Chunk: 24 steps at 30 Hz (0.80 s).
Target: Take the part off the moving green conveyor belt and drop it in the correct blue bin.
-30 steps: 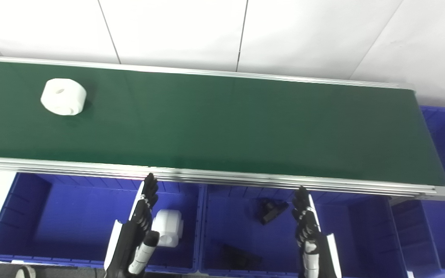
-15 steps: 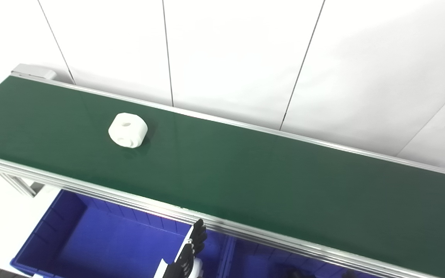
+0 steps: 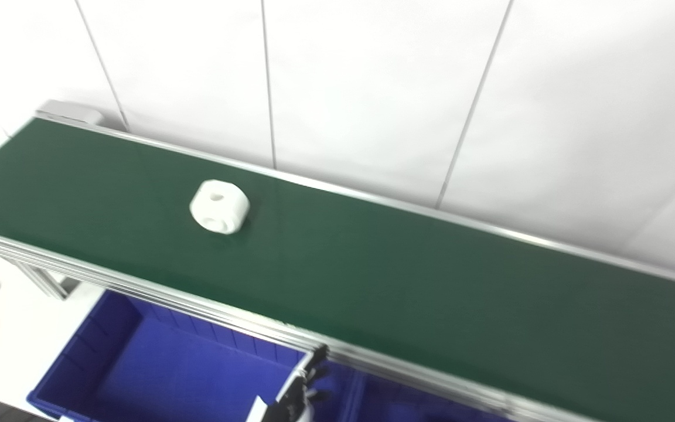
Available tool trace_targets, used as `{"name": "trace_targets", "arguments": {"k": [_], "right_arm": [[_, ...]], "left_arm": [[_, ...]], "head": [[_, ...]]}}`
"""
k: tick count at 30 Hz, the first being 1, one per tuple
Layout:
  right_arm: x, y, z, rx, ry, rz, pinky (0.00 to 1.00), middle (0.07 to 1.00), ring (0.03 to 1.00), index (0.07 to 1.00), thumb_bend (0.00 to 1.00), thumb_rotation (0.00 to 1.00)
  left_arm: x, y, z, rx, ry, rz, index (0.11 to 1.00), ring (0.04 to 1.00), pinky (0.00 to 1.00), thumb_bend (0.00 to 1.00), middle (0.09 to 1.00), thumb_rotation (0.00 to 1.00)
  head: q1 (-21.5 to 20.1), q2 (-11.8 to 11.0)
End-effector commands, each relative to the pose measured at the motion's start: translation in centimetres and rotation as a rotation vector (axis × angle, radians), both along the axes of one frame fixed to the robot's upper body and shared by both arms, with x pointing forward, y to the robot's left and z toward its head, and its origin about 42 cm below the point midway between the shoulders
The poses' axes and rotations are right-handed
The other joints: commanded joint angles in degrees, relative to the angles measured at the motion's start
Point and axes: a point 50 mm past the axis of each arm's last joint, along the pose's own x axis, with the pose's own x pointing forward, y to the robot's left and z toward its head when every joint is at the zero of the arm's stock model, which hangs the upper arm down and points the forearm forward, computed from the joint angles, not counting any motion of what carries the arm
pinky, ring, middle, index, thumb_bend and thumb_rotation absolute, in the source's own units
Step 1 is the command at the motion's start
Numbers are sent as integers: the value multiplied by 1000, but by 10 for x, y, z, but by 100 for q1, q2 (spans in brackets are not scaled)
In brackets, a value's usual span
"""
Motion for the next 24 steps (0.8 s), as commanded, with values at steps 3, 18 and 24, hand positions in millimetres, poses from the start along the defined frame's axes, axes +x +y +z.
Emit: {"name": "trace_targets", "arguments": {"k": [3, 18, 24], "right_arm": [[1, 2, 5, 13, -49, 7, 1000, 1000, 1000, 1000, 837, 1000], [3, 7, 1, 15, -36, 14, 1000, 1000, 1000, 1000, 843, 1000], [4, 11, 6, 24, -45, 14, 1000, 1000, 1000, 1000, 846, 1000]], "left_arm": [[9, -2, 22, 45, -162, 9, 907, 878, 706, 831, 917, 838], [117, 62, 137, 310, -815, 21, 864, 767, 544, 934, 827, 584], [170, 101, 173, 505, -764, -103, 938, 887, 676, 968, 945, 433]], "head": [[-1, -49], [-20, -53], [-37, -2]]}}
